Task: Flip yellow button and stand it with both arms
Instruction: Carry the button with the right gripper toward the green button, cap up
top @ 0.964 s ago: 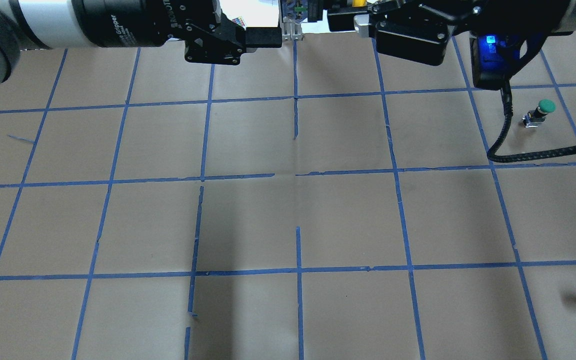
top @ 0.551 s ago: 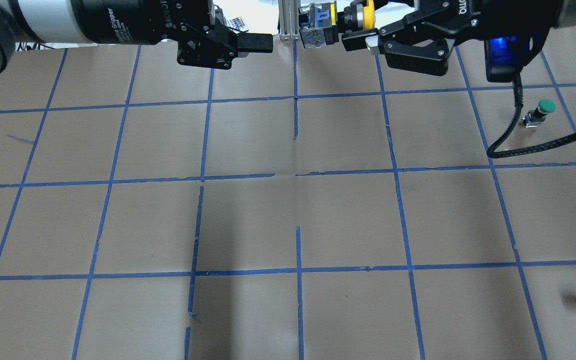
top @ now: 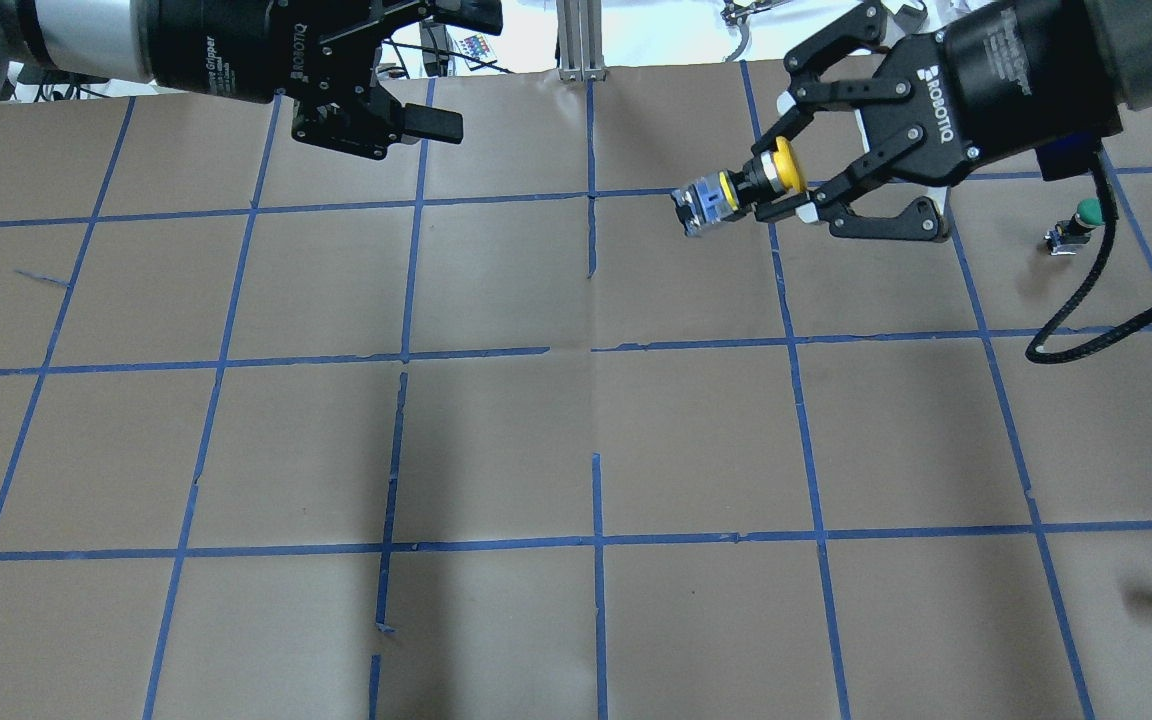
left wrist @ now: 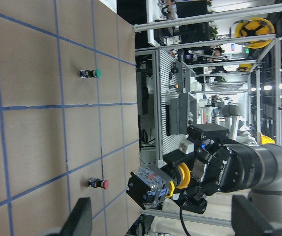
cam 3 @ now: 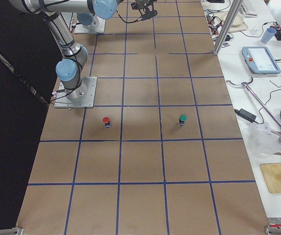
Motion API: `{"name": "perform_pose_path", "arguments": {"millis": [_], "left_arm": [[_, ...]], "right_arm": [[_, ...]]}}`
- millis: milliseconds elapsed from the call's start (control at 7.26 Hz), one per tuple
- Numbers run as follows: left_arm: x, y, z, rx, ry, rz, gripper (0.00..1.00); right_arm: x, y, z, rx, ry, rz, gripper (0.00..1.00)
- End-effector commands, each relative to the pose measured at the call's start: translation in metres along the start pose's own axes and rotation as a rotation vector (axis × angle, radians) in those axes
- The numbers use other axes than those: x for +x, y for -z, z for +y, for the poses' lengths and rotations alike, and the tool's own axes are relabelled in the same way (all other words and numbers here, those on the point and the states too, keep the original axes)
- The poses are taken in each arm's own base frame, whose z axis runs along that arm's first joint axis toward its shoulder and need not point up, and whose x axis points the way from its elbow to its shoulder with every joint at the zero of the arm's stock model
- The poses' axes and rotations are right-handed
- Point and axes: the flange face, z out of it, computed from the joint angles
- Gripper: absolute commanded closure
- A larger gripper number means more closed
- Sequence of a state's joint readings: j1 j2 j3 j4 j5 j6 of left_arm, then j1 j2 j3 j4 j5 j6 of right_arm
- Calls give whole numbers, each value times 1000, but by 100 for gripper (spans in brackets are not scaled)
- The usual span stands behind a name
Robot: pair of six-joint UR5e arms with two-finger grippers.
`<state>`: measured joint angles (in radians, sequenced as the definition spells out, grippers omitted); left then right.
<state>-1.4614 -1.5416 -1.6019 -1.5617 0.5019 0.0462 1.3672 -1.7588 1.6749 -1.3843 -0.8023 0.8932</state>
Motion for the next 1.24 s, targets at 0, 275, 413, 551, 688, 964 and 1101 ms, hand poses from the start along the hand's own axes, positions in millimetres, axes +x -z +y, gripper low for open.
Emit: {"name": "perform_pose_path", "arguments": {"millis": [0,275,413,551,688,964,1101], "left_arm": [[-14,9,-28,28,-17,-258,0],[-14,15,-32,33,-63,-522,0],[-24,26,-31,40,-65,-736,0],[-30,36,-30,47,-65,-877,0],[-32,32,-27,41,-58,-963,0],[-38,16,-32,7,-77,-1040,0],[-53,6,-46,-18,-69,-1042,0]], "right_arm": [[23,-1,-28,163,374,269,82],[43,17,-66,214,710,481,82],[60,27,-97,163,882,533,82],[76,38,-130,177,1022,613,82],[90,41,-159,175,1208,670,82],[124,60,-210,133,1489,709,82],[139,64,-228,131,1595,727,82]]}}
